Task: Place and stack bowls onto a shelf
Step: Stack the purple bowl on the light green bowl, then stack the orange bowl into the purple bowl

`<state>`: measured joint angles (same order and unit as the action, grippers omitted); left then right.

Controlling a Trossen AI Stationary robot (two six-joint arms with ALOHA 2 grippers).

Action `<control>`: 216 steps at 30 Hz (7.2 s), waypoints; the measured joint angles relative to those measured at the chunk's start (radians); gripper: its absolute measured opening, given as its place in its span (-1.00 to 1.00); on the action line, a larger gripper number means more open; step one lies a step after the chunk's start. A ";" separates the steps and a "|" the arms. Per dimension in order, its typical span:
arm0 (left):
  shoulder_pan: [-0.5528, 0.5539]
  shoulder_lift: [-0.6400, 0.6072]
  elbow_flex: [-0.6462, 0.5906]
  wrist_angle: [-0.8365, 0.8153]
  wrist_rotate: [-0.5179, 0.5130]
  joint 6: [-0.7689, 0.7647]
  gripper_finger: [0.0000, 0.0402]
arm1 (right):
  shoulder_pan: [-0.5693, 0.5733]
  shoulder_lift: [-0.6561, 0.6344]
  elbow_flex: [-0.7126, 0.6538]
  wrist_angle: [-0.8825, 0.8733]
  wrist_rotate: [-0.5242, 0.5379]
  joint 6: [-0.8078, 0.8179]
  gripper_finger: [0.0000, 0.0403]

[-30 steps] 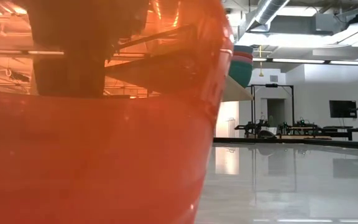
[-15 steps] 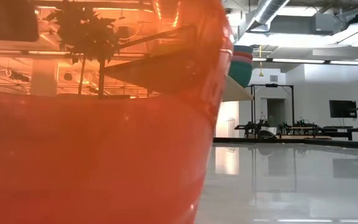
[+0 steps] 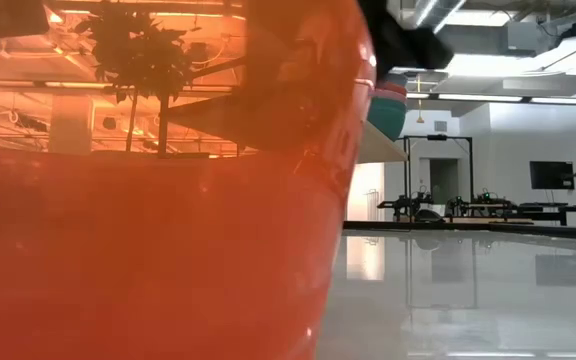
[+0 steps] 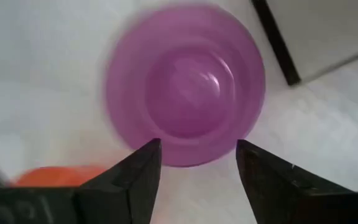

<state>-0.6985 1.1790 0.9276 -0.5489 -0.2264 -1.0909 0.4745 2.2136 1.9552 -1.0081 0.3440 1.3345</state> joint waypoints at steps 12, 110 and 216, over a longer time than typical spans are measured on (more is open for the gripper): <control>-0.003 -0.002 0.000 -0.094 0.032 0.018 -0.50 | -0.024 0.095 -0.001 0.064 -0.060 0.090 0.16; 0.281 0.224 -0.226 0.937 0.674 0.007 -1.00 | -0.002 0.033 -0.001 0.032 -0.044 0.152 0.15; 0.278 -0.244 -0.228 0.001 0.256 0.197 -1.00 | -0.024 -0.200 0.309 -0.369 -0.031 -0.191 -0.24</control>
<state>-0.4202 0.9348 0.7000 -0.5484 0.0294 -0.8940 0.4504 2.0134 2.2639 -1.3770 0.3129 1.1436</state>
